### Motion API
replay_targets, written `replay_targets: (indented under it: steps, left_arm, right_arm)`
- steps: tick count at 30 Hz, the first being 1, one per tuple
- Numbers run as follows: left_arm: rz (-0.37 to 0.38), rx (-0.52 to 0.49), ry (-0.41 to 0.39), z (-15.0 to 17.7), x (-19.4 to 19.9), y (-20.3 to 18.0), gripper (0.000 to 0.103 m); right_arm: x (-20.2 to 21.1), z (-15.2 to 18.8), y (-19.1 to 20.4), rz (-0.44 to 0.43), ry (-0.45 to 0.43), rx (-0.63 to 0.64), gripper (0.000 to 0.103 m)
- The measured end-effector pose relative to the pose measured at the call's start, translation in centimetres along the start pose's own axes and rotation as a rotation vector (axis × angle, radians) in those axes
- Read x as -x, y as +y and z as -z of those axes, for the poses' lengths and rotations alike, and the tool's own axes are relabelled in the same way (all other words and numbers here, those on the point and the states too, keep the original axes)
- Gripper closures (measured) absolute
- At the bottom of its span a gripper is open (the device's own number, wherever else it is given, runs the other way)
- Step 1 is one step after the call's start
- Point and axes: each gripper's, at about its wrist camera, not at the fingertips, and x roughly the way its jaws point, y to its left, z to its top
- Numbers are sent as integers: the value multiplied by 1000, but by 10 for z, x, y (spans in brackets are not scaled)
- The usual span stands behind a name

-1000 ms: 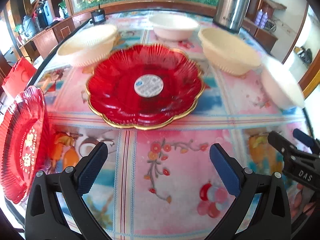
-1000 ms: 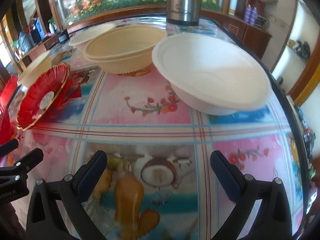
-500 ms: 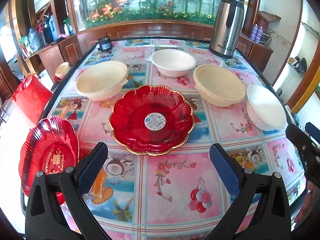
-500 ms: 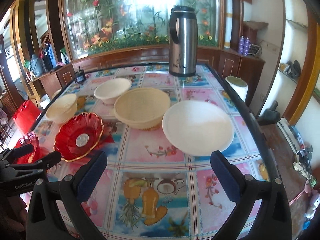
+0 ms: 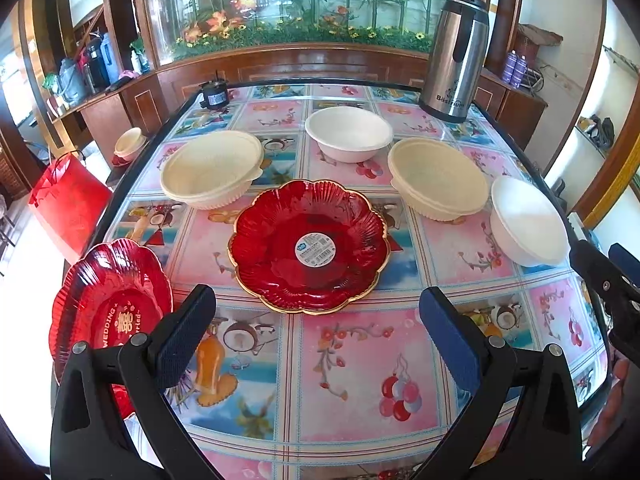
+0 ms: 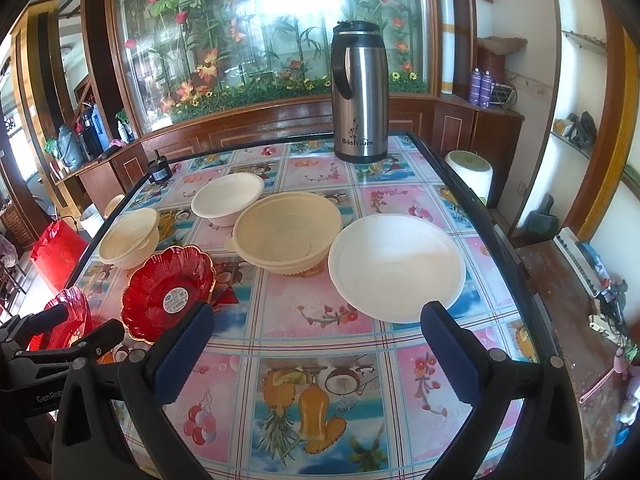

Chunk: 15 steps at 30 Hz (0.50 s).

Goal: Organize plates and bowls
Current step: 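Move the right tool toward the red scalloped plate on the table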

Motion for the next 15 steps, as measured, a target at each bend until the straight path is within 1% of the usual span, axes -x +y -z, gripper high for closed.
replay_targets:
  steps: [15]
  left_arm:
    - [-7, 8, 8, -2, -4, 5, 0]
  right_arm:
    - [-4, 0, 5, 6, 20, 18, 0]
